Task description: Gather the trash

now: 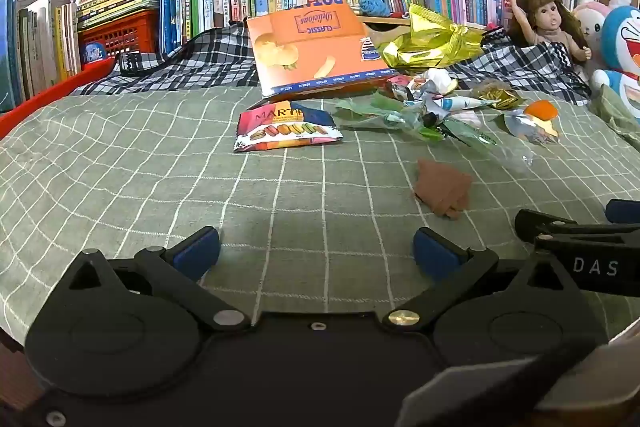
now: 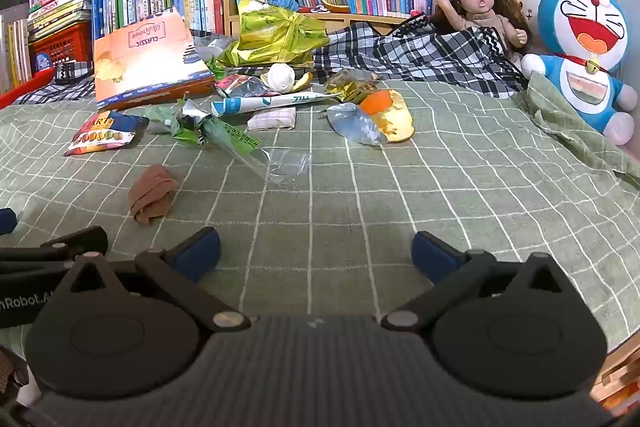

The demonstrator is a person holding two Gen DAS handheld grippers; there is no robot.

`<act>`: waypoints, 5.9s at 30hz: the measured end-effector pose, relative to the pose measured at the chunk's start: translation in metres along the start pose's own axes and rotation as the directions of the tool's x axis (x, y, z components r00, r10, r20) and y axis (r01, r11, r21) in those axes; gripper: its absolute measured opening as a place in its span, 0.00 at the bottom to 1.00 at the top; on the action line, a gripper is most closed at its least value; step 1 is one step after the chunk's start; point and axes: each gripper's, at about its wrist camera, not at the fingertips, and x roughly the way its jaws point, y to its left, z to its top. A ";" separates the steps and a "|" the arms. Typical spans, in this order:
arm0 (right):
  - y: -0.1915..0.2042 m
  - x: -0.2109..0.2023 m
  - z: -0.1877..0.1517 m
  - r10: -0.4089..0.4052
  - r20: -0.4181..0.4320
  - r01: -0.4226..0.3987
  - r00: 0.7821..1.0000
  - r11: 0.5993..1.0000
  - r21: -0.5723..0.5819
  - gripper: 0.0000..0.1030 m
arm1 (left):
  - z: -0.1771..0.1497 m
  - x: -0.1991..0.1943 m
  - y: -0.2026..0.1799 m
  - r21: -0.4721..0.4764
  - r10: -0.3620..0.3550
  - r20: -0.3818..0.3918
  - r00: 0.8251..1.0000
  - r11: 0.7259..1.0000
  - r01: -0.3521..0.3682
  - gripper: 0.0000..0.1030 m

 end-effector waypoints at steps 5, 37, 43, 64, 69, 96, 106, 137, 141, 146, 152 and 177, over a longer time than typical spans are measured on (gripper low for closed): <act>0.000 0.000 0.000 0.000 -0.006 0.000 1.000 1.000 0.001 1.00 | 0.000 0.000 0.000 -0.006 -0.001 0.010 1.000 1.000 0.001 1.00; 0.000 0.002 0.002 0.002 -0.027 -0.001 1.000 1.000 0.002 1.00 | 0.000 0.000 0.000 -0.005 0.000 0.008 1.000 1.000 0.000 1.00; -0.001 0.002 0.001 0.002 -0.023 -0.002 1.000 1.000 0.002 1.00 | 0.000 0.000 -0.001 -0.004 0.000 0.010 1.000 1.000 0.000 1.00; 0.000 0.001 0.001 0.002 -0.027 -0.002 1.000 1.000 -0.001 1.00 | -0.001 0.001 -0.006 -0.004 0.000 0.012 1.000 1.000 0.000 1.00; 0.000 0.001 0.001 0.002 -0.027 -0.002 1.000 1.000 -0.001 1.00 | -0.001 0.001 -0.006 -0.003 0.000 0.012 1.000 1.000 0.000 1.00; -0.001 0.003 0.002 0.010 -0.033 -0.011 0.999 1.000 -0.009 1.00 | 0.000 -0.001 -0.005 -0.002 -0.001 0.007 1.000 1.000 0.001 1.00; -0.003 0.002 0.003 0.023 -0.039 -0.024 0.999 1.000 -0.015 1.00 | 0.001 0.002 -0.006 0.001 -0.009 0.006 1.000 1.000 0.009 1.00; 0.022 -0.024 0.024 0.257 0.022 -0.252 0.966 0.958 -0.137 1.00 | 0.068 0.019 0.077 -0.035 -0.218 -0.059 0.974 0.976 0.216 0.72; 0.033 -0.010 0.029 0.285 -0.016 -0.284 0.958 0.944 -0.170 1.00 | 0.087 0.045 0.073 -0.021 -0.210 -0.074 0.975 0.978 0.209 0.72; 0.042 0.006 0.031 0.291 -0.027 -0.292 0.956 0.943 -0.161 0.96 | 0.094 0.083 0.065 -0.037 -0.206 -0.127 0.970 0.978 0.203 0.71; 0.049 0.023 0.031 0.304 -0.055 -0.309 0.951 0.933 -0.184 0.94 | 0.098 0.105 0.064 -0.033 -0.191 -0.114 0.975 0.982 0.188 0.70; 0.065 0.027 0.023 0.329 -0.030 -0.326 0.944 0.914 -0.243 0.74 | 0.088 0.105 0.051 -0.008 -0.220 -0.055 0.974 0.976 0.219 0.40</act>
